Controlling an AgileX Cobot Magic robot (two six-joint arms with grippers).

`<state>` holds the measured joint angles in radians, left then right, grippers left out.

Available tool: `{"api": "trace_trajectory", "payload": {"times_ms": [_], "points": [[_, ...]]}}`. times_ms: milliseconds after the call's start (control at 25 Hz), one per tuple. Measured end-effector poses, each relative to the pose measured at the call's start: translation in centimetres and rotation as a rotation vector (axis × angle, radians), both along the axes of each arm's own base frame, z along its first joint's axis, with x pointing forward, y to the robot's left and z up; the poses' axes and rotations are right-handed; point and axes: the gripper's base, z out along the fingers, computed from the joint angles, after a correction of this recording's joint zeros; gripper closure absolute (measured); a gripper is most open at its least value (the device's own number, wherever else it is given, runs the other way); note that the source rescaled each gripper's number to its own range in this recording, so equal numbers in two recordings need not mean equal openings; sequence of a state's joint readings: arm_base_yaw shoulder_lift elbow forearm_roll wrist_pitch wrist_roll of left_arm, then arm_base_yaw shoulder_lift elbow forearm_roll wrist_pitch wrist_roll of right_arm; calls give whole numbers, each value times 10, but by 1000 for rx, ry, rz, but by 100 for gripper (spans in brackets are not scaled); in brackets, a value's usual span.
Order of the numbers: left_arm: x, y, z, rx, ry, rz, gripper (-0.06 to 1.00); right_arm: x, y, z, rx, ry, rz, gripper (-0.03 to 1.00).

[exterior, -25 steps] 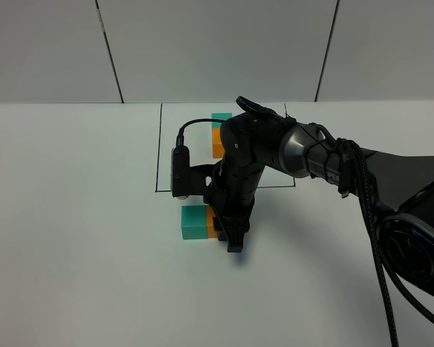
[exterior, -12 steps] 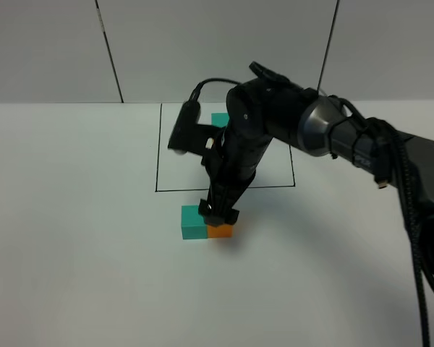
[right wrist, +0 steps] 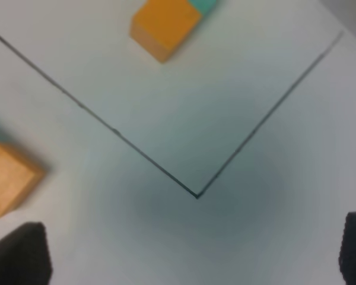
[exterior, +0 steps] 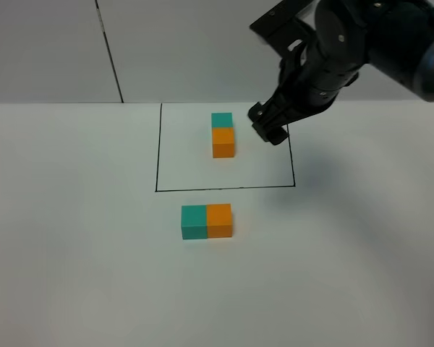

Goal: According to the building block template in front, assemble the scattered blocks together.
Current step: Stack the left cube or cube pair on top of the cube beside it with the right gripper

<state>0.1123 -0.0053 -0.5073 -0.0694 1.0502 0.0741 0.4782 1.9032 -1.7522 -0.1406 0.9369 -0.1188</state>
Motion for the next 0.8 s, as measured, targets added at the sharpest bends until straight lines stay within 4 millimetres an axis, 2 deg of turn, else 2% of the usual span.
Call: {"api": "trace_trajectory", "payload": {"times_ms": [160,320,600,800], "points": [[0,0,0,0,0,0,32,-22,-37,5,100,-71,-142,-3],[0,0,0,0,0,0,32,-61,-68,1,202,-110,-252,-3],[0,0,0,0,0,0,32,-127,-93,-18,299,-143,-287,-3],[0,0,0,0,0,0,32,-147,-97,-44,298,-100,-276,-3]]}}
